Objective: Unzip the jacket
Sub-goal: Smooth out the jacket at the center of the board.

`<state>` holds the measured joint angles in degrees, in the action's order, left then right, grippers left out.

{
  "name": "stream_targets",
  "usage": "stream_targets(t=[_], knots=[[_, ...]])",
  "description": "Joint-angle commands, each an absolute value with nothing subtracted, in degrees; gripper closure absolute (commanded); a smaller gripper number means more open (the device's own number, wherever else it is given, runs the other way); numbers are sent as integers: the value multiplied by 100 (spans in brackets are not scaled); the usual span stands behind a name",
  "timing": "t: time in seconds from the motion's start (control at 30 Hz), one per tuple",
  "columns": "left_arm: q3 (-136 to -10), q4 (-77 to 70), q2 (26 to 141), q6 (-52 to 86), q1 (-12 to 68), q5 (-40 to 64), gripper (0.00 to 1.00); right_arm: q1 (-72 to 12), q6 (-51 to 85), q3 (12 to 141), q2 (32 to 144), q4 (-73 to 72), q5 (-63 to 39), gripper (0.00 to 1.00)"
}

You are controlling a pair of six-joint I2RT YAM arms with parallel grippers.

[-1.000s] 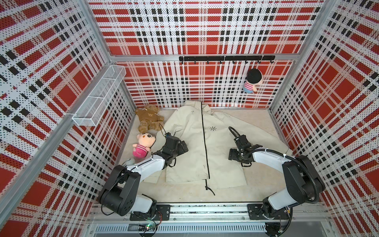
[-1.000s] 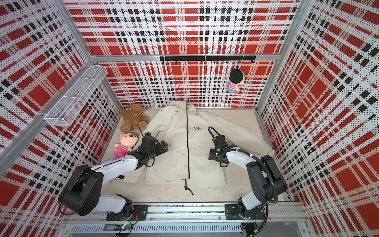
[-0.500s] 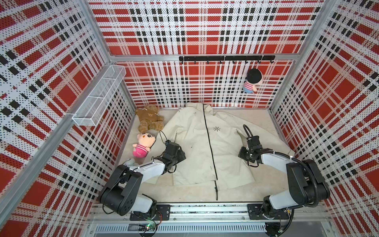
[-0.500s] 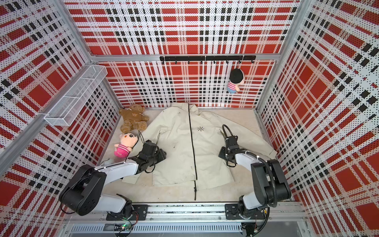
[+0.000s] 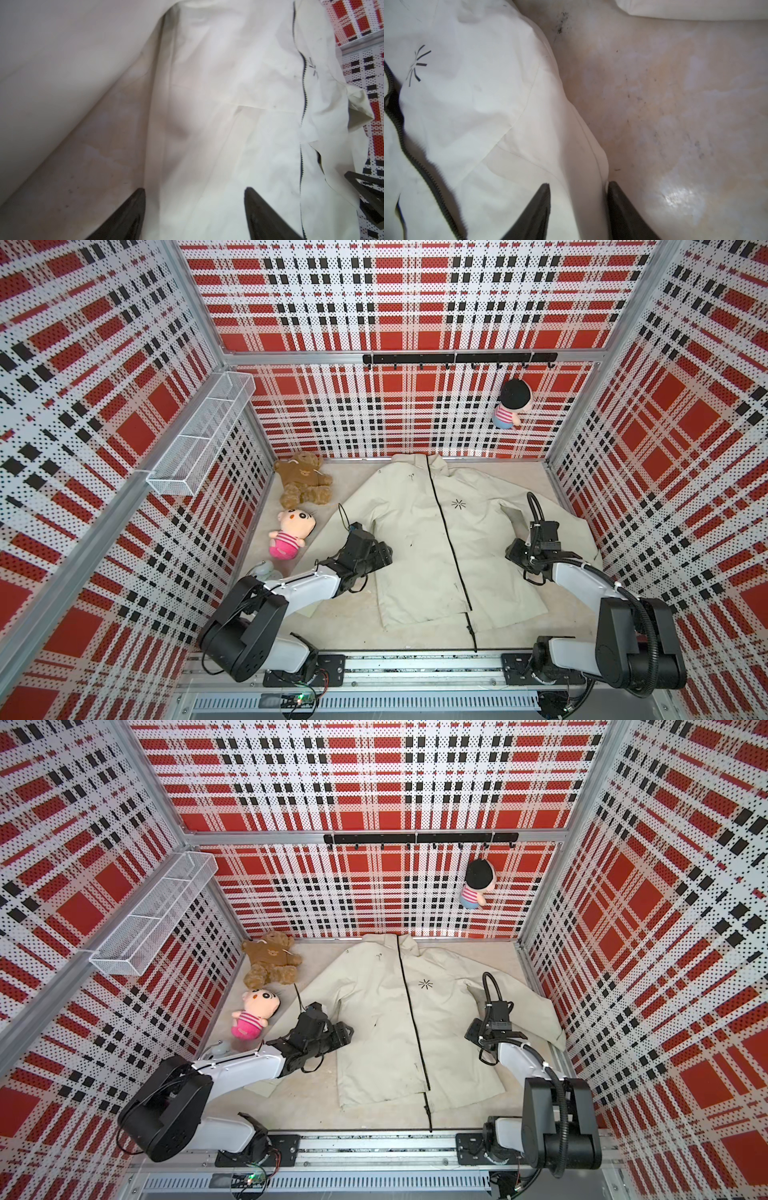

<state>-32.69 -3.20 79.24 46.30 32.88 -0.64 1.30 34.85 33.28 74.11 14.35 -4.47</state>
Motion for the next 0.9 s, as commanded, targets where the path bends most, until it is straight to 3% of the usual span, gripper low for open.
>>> stream_targets(t=[0.0, 0.2, 0.4, 0.87], knots=[[-3657, 521, 7475, 4550, 3663, -540, 21, 149, 3242, 3490, 7100, 1828, -650, 42], [-3309, 1169, 6793, 5516, 4283, -687, 25, 109, 2850, 3799, 6460, 2420, -753, 35], [-2885, 1240, 6470, 6147, 4691, -691, 29, -774, 2673, 4286, 6474, 2977, -599, 36], [-2909, 1494, 6778, 6550, 5245, -536, 39, -1869, 2963, 3955, 7173, 2393, -667, 45]])
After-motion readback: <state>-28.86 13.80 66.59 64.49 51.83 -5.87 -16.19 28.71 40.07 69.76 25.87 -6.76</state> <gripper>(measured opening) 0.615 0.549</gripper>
